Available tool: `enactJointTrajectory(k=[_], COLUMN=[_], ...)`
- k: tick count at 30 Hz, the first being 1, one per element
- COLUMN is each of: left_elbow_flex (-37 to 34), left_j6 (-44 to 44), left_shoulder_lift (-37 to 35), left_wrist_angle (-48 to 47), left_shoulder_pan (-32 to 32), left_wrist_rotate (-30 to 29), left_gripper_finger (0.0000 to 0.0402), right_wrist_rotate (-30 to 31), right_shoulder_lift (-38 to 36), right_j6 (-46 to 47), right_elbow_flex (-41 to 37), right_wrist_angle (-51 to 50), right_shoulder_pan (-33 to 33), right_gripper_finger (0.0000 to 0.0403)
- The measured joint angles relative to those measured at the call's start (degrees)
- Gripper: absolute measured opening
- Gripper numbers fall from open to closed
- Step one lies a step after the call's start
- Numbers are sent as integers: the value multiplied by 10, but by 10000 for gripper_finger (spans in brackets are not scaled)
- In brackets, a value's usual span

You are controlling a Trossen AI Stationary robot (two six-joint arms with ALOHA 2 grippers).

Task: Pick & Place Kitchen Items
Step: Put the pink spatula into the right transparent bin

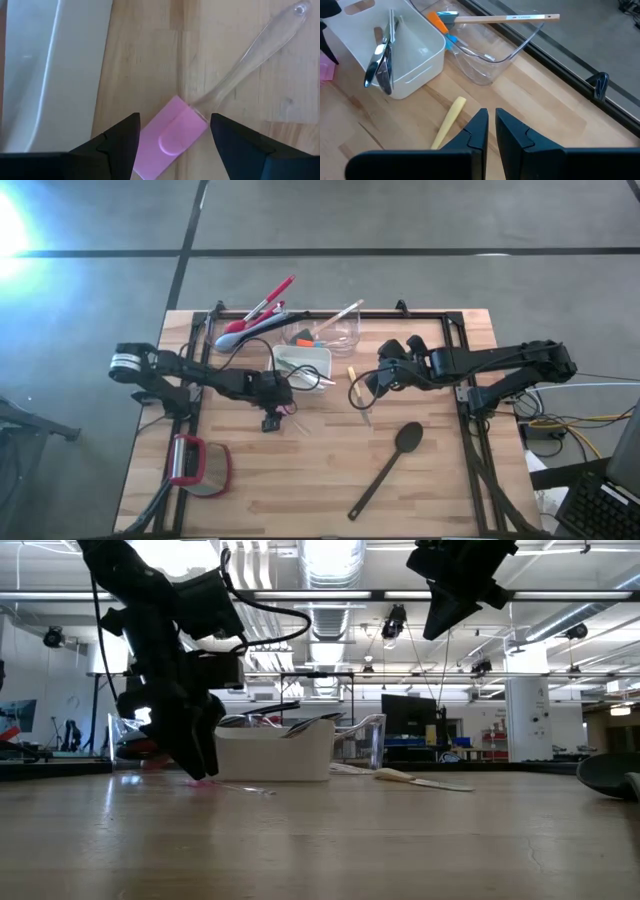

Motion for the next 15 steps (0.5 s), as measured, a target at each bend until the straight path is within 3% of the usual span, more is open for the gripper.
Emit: enactJointTrajectory(k=[11,15], left_elbow_flex=[5,37], left_j6=[-3,3], left_shoulder_lift=[15,17], left_wrist_angle=[-33,-77], left_shoulder_pan=[-12,-35], left_wrist_rotate=[4,-34], left_gripper_finger=[248,244], right_wrist_rotate=[0,0], right_shoulder_lift=[0,0], right_j6=[0,-1], right_elbow_flex=[0,0], right_wrist_angle=[0,0], right_shoulder_pan=[0,0], right_gripper_finger=[29,29])
